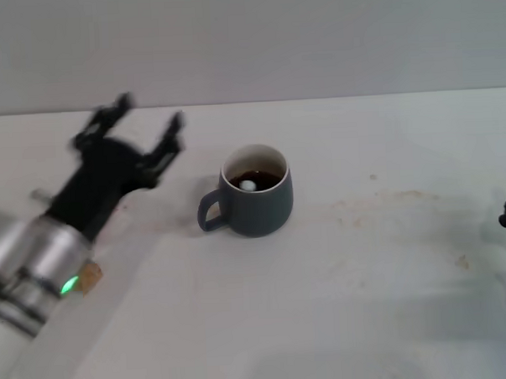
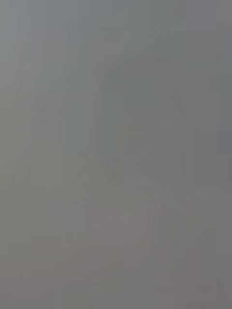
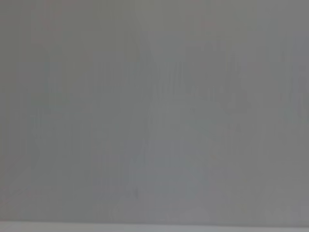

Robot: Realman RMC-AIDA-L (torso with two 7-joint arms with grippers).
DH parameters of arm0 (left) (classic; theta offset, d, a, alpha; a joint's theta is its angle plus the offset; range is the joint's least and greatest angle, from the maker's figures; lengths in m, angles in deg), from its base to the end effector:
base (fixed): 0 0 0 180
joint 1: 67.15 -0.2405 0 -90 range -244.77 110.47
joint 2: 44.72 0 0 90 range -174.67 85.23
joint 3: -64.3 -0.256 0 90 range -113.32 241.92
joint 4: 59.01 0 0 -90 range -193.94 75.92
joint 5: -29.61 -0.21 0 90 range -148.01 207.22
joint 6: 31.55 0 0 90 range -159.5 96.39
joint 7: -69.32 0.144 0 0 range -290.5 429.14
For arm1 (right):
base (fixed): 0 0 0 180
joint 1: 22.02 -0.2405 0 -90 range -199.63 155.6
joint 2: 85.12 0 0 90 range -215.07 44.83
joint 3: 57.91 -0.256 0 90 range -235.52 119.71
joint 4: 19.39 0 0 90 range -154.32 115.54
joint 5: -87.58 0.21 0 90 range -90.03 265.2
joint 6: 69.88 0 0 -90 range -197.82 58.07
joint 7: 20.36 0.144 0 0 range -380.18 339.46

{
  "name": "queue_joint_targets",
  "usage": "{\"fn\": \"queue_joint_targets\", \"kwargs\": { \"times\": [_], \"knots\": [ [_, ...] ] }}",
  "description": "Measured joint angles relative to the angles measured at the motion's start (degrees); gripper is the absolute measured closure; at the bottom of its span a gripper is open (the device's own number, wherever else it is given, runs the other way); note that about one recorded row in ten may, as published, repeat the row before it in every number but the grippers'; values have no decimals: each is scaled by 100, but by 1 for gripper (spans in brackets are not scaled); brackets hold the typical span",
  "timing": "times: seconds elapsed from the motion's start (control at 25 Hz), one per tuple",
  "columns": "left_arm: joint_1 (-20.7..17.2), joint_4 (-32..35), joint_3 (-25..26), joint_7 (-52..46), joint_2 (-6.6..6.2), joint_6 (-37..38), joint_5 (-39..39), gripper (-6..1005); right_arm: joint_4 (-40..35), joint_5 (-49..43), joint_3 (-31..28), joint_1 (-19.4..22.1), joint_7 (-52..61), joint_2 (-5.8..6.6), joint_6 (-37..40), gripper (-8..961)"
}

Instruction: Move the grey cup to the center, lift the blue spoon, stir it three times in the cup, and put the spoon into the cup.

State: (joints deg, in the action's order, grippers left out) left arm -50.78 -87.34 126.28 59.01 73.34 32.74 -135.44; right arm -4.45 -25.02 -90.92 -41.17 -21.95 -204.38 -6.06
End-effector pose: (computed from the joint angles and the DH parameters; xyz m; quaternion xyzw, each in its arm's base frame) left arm -0.2679 0.3156 -0.0380 -0.7632 -0.1455 -0.3677 0.5110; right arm 0.3484 0.2952 -0.0375 -0.6906 0.2684 0.2398 0.6273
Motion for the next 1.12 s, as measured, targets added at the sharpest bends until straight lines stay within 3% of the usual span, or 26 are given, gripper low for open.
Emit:
{"fn": "queue_joint_targets", "kwargs": {
  "times": [0.12,0.28,0.48,0.68,1.12],
  "knots": [
    [-217,-1,157,-14,-4,64,0,328,0,-67,36,106,-1,0,331,954],
    [-1064,169,880,-21,2,505,0,224,-19,-113,200,443,-8,-7,1468,954],
    [-1430,678,1435,-270,19,662,-1,186,-12,-95,243,769,-380,-16,2405,954],
    [-1399,1482,1776,-372,45,1108,3,186,90,230,128,909,-570,-18,2550,954],
    [-1440,1611,1832,-323,62,1336,8,186,141,398,172,915,-557,-25,2444,954]
  ]
}}
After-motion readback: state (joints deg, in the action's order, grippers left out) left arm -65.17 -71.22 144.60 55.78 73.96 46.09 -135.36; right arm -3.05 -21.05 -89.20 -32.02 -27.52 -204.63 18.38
